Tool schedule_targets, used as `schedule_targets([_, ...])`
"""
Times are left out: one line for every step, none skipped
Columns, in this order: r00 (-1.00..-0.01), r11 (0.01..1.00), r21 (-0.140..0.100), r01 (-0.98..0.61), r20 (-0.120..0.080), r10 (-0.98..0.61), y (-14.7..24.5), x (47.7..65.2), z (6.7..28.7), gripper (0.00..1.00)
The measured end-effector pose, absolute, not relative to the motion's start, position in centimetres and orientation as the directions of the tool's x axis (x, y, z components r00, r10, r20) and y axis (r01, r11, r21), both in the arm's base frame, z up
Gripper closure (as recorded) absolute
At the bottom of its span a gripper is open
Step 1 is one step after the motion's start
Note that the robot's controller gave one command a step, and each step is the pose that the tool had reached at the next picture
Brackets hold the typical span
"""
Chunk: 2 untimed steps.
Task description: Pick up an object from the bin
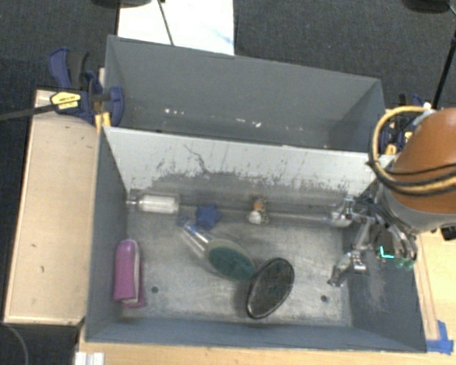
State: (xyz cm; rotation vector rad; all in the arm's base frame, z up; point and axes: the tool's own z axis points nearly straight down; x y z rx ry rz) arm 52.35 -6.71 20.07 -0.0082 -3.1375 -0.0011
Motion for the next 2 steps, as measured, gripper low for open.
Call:
schedule_targets([-0.999,0.999,0.001,0.043,-0.007,0.043,-0.88,49.47,7.37,0.00])
schedule_targets([-0.999,0.999,-0.001,0.042,-0.017,0.042,-1.16,49.83,7.80,1.00])
